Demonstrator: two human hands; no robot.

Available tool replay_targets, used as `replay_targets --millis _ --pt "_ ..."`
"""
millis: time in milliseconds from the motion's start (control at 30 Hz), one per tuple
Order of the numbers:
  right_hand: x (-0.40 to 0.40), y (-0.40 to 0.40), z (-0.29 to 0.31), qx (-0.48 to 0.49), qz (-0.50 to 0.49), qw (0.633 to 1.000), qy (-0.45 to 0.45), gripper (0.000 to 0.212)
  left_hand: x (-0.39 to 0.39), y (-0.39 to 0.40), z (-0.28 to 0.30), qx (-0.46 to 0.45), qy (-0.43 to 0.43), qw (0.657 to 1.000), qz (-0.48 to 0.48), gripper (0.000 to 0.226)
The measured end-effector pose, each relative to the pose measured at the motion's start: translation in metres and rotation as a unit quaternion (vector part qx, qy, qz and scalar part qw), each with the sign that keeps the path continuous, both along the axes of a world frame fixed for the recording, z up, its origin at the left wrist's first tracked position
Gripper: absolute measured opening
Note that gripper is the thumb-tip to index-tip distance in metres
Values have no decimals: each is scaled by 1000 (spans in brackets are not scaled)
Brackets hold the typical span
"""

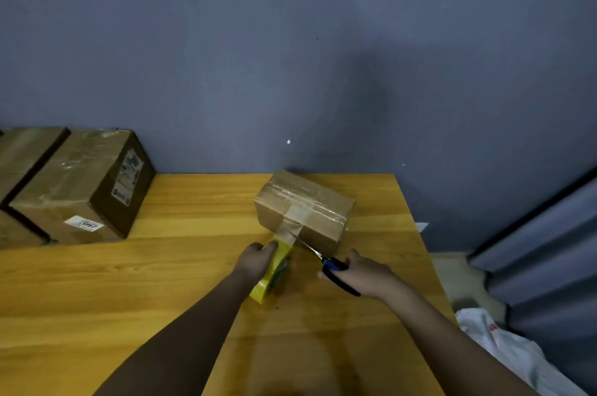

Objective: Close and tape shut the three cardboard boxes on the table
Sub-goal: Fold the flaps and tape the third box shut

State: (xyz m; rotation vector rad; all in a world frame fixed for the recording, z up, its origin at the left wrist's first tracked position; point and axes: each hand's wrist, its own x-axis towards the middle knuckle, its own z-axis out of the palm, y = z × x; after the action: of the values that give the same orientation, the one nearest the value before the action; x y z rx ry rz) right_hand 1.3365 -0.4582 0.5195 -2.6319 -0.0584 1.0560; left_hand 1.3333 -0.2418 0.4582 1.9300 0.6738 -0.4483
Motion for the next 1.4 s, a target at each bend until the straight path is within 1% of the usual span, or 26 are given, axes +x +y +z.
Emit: replay_targets --millis 67,133,233,300,467,533,700,800,1067,1133,1233,1333,1400 --pt "2 3 -2 -15 -1 1000 7 98 0 0 1 2 2 1000 -6 54" --pt "4 7 -5 -6 -7 1000 24 101 0 1 1 1 4 1000 -4 56" --pt "9 16 -12 16 -12 999 40 117 -1 1 2 4 -1 1000 -12 56" --pt "13 24 -14 27 -14 999 38 121 -2 2 2 4 1 1000 -13 58" --pt "17 28 -12 60 -27 997 29 110 -4 3 4 -7 1 1000 -11 60" --pt "20 26 -11 82 -28 996 24 100 -5 4 5 -6 -2 1000 -10 57" --pt "25 19 -5 101 -12 995 -3 61 -5 4 5 -2 -2 1000 -16 55" --pt "26 15 -8 101 -11 994 -27 52 -5 3 6 -3 0 1000 -15 56" --pt "28 13 -9 88 7 994 -63 52 -5 4 11 -15 10 1000 -8 57" --pt "26 14 -8 79 19 995 -62 51 -7 5 11 -28 11 1000 2 51" --pt "23 16 -6 66 37 995 -61 52 -14 8 13 -61 2 998 27 33" --pt "24 15 -6 90 12 994 -54 56 -25 17 14 -90 1 994 57 30" --pt "24 14 -4 102 23 994 -34 59 -33 25 15 -98 -6 993 61 26"
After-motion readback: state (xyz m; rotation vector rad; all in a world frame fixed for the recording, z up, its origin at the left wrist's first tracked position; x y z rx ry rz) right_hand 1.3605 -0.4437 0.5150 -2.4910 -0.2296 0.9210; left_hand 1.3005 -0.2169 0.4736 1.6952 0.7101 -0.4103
